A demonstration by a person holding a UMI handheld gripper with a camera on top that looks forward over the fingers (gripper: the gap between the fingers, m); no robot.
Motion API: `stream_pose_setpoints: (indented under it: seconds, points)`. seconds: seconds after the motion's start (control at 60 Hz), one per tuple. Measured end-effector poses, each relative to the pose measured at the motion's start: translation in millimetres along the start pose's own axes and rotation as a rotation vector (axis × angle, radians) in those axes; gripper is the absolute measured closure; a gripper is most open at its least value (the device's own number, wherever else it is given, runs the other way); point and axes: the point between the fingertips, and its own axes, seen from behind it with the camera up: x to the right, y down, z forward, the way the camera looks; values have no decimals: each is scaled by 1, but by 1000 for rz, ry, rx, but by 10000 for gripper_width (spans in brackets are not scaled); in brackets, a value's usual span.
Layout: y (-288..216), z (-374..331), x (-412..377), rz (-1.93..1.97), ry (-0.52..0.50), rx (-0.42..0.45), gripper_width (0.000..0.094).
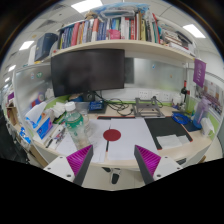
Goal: Pour water
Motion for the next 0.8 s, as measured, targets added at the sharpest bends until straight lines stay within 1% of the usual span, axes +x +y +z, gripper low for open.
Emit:
stream_pose_setpoints:
  seconds: [0.117, 0.183, 0.217, 0.317, 0.483, 0.517, 0.7, 0.767, 0.8]
  points:
    - [17, 14, -37, -23, -41, -11, 79]
    - [12, 23, -52, -40, -60, 7, 76]
    - [18, 33, -69, -44, -57, 19, 76]
    - [8, 56, -97, -51, -48, 63, 75]
    - [0, 96, -119, -38, -10, 96, 80]
    - [-1, 104, -120, -31, -1, 99, 99]
    - [-8, 131, -120, -25, 32, 140, 264]
    - [-12, 137, -120, -20, 40, 169, 325]
    - [-9, 141, -119, -26, 51, 166, 384]
